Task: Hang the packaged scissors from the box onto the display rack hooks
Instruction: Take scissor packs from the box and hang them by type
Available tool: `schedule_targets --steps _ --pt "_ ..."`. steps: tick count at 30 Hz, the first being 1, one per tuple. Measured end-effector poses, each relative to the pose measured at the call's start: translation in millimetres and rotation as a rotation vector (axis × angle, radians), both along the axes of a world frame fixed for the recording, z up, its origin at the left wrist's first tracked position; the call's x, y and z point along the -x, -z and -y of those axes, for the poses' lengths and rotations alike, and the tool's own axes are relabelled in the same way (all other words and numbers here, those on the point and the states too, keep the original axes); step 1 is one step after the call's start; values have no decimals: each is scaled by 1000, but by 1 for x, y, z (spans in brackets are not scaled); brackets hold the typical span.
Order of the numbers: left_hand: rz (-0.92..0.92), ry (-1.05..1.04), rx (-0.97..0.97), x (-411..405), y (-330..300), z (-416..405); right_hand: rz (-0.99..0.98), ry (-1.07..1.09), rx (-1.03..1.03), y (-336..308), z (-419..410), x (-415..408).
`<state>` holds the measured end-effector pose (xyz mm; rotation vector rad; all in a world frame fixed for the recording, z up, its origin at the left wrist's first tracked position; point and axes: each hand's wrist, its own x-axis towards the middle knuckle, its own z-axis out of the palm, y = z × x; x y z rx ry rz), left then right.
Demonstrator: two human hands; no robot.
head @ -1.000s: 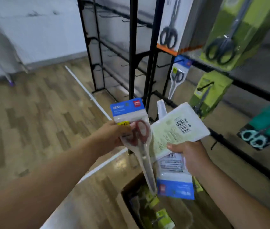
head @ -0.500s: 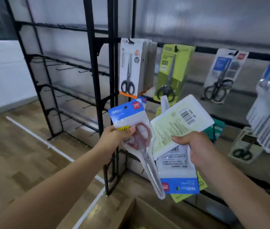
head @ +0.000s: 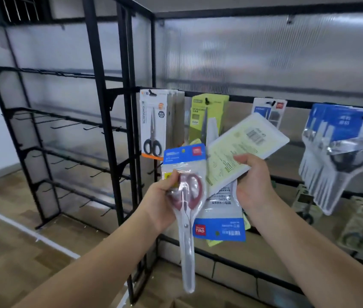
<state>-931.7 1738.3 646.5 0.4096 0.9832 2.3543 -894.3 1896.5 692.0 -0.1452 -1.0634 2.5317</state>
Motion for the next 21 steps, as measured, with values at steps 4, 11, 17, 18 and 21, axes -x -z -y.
schedule_targets --steps 4,11,17,18,21 --pt "16 11 -6 3 1 4 32 -13 -42 1 9 9" --pt "51 -6 -89 3 -4 8 202 -225 -345 7 14 13" --pt "18 -136 16 -4 -12 0 213 14 -176 7 16 17" --pt "20 -158 20 -5 -13 -2 208 45 -128 6 16 17" --pt "81 -238 30 -8 -14 -9 216 111 -47 3 15 16"
